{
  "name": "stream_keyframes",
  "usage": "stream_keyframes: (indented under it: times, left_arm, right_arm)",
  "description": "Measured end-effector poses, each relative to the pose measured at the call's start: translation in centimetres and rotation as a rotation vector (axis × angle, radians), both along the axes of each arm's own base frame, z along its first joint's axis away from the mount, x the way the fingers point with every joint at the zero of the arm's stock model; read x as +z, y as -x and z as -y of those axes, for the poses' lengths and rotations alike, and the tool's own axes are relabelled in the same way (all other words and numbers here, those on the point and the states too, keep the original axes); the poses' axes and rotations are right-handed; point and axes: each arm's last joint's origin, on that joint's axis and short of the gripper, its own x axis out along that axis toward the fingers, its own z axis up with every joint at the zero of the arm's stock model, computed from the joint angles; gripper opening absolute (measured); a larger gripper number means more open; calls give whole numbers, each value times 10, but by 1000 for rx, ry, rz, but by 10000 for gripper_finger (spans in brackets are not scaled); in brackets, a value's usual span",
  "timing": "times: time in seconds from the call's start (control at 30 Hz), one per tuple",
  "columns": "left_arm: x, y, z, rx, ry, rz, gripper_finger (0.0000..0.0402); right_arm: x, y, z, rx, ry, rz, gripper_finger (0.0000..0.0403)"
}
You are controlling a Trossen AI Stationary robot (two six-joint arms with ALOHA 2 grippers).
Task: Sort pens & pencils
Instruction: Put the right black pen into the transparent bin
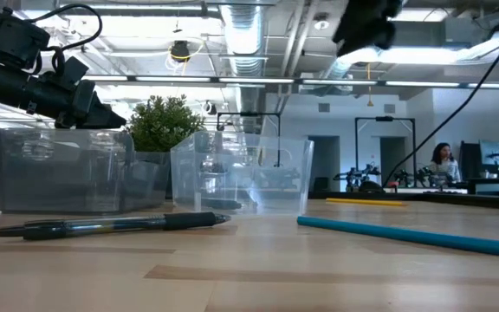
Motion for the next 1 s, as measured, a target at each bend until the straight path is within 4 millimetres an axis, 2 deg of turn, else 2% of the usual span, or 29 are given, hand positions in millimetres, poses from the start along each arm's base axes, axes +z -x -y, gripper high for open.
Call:
stream_keyframes:
  times: [0.2, 0.47, 0.6, 0.77, 0.93, 1.0]
  left_arm:
    - [0, 0, 0, 5, 19, 17, 135]
    - [0, 0, 0, 10, 38, 32, 135]
    - [0, 0, 0, 14, 58, 50, 135]
    - [0, 0, 0, 14, 59, 52, 135]
    - [0, 0, 0, 16, 66, 58, 135]
    - [0, 0, 0, 17, 73, 64, 135]
  right_arm:
    - [-15, 14, -17, -211, -175, -172, 214]
    - [-23, 44, -57, -540, -347, -326, 214]
    - [-24, 63, -84, -678, -381, -331, 214]
    - [-24, 90, -117, -833, -421, -246, 214]
    - [-35, 105, -145, -989, -471, -242, 214]
    - [-42, 104, -155, -988, -470, -295, 214]
